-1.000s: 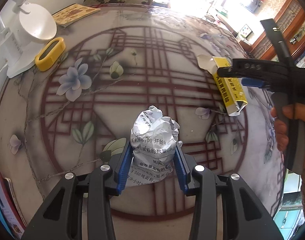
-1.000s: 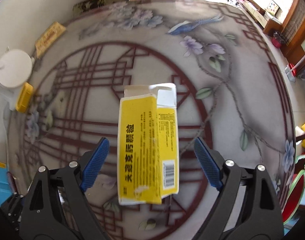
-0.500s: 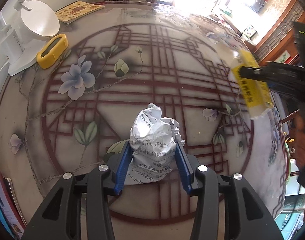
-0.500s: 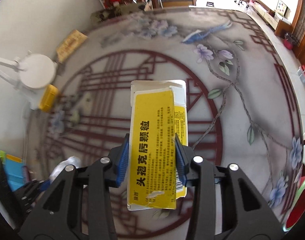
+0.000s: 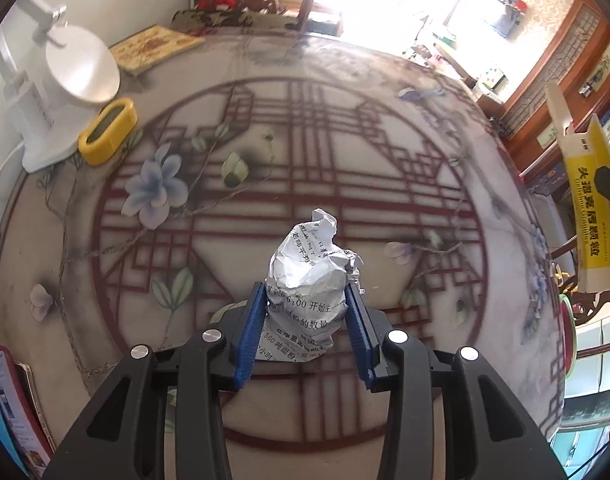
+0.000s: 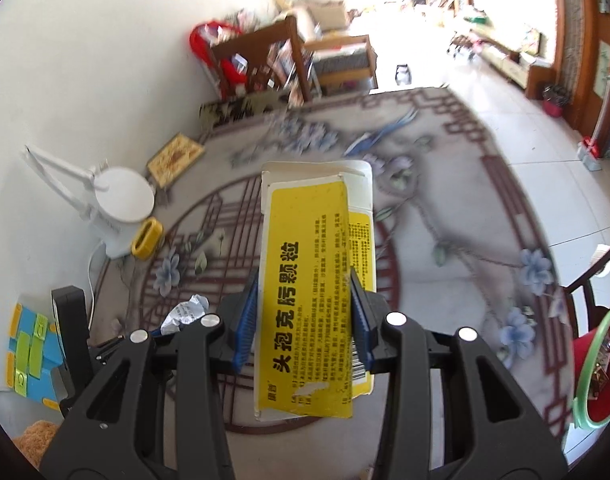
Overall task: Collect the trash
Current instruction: 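Carry the yellow box and crumpled paper toward the red bin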
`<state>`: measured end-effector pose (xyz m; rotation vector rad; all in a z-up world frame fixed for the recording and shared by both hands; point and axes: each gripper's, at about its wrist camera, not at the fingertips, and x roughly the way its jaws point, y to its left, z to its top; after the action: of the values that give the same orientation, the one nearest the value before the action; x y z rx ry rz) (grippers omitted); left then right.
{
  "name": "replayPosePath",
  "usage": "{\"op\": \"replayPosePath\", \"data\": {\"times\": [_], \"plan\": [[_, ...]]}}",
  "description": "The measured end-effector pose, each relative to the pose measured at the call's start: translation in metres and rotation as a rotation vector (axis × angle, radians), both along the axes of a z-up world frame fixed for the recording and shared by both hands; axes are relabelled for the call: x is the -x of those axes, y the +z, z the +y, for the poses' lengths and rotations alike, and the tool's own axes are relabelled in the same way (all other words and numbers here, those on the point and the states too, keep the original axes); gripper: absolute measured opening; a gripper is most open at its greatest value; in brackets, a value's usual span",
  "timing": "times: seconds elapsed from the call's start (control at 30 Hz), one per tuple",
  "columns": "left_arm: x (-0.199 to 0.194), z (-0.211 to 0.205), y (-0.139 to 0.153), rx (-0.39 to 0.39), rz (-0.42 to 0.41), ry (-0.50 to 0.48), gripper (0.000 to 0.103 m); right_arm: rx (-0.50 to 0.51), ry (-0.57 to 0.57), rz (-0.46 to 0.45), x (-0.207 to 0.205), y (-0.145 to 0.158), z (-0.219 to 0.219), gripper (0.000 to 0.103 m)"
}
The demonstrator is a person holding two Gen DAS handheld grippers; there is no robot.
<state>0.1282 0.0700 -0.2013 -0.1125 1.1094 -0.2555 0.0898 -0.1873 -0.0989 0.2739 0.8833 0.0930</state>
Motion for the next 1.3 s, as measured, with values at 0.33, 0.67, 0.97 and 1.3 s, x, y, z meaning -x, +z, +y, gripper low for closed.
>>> {"op": "replayPosePath", "data": {"times": [0.33,0.67,0.97,1.3], "plan": [[0.018,-0.042,0.037,0.017,-0.077,-0.077,0.037,0.005,-0.067,-0.099,0.04,0.033,-0.03,0.04],[0.037,-0.085,0.057,0.024,-0.115,-0.12,0.037,-0.009,-0.09,-0.133,0.068,0.043,-0.066,0.04],[0.054,-0.142,0.064,0.009,-0.117,-0.176,0.037,-0.03,-0.144,-0.149,0.093,0.045,-0.118,0.04],[0.071,-0.218,0.077,0.011,-0.138,-0.26,0.037,-0.047,-0.215,-0.154,0.12,0.042,-0.184,0.04]]}}
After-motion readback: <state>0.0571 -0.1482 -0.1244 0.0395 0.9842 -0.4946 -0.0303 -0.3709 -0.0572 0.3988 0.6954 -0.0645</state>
